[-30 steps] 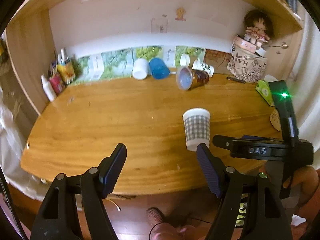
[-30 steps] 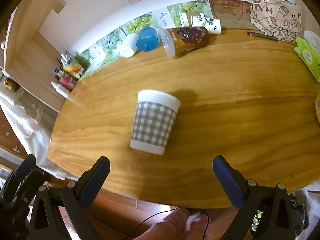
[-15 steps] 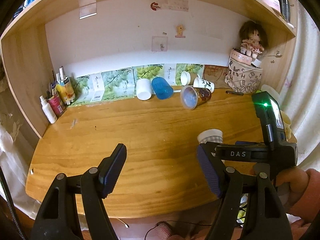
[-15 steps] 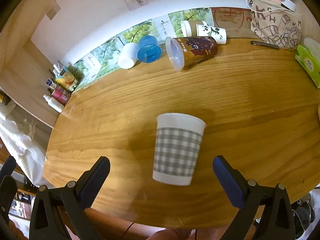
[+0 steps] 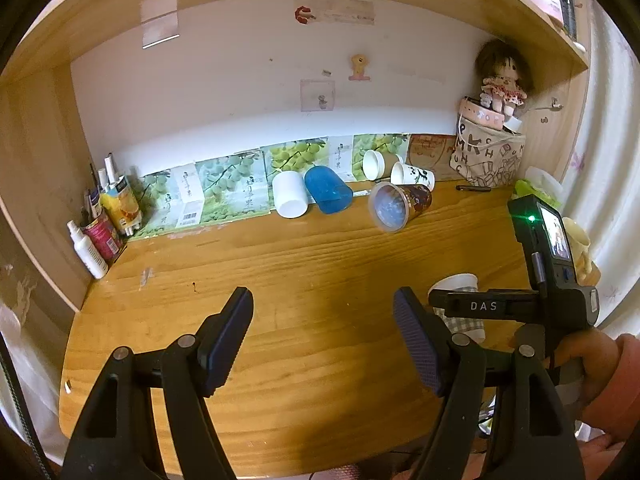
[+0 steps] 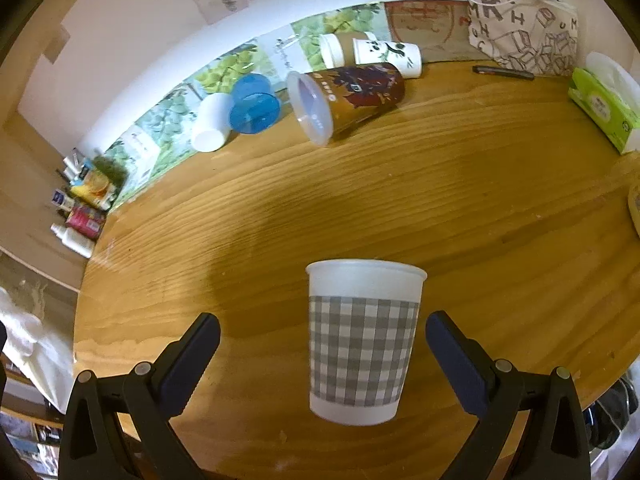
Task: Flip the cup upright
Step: 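Lift the plaid cup with the right gripper and rotate its opening upward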
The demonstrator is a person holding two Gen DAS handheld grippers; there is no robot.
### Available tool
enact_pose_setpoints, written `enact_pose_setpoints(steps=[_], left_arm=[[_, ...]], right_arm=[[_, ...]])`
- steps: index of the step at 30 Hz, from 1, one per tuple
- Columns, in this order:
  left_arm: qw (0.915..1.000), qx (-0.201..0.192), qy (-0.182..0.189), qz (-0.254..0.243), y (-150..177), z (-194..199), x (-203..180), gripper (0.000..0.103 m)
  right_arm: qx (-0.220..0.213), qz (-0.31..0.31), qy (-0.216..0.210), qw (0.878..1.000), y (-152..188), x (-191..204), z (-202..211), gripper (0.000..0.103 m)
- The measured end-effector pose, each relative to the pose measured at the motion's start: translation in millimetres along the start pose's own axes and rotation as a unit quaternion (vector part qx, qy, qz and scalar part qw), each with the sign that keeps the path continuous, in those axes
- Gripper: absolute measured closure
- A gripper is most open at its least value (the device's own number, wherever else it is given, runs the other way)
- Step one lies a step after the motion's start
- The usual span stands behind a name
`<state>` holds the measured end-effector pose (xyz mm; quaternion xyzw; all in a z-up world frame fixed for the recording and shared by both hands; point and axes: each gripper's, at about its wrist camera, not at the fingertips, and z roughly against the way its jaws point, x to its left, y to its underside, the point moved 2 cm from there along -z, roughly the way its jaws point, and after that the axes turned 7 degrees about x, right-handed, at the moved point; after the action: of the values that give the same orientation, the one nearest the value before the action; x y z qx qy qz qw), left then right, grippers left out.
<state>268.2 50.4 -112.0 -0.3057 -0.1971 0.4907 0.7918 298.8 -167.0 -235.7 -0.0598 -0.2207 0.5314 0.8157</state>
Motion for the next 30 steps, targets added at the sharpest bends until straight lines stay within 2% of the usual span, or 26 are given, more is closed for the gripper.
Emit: enact_pose_setpoints(steps=[7,23,26,30], left_arm=[[0.9999,0.006,0.002,-0.008,-7,-12,7,0.027],[0.9996,0.026,-0.002,-0.006,-11,-27,17,0.027],[0.9995,0.030,-0.005,-0.003,-10,-28,20,0.027],[0.9994,0.034,-0.009,0.002,-9,-30,24,0.027]], right_arm=[[0.015,-0.023,0.012,1.000,-9,-5,-14,0.000],[0.077,-0.056,-0.003,0.995,-21,-4,-38,0.001],[0.086,-0.062,-0.010,0.994,-22,-2,-42,0.010],[0.101,-0.075,-0.022,0.992,-22,-3,-48,0.018]])
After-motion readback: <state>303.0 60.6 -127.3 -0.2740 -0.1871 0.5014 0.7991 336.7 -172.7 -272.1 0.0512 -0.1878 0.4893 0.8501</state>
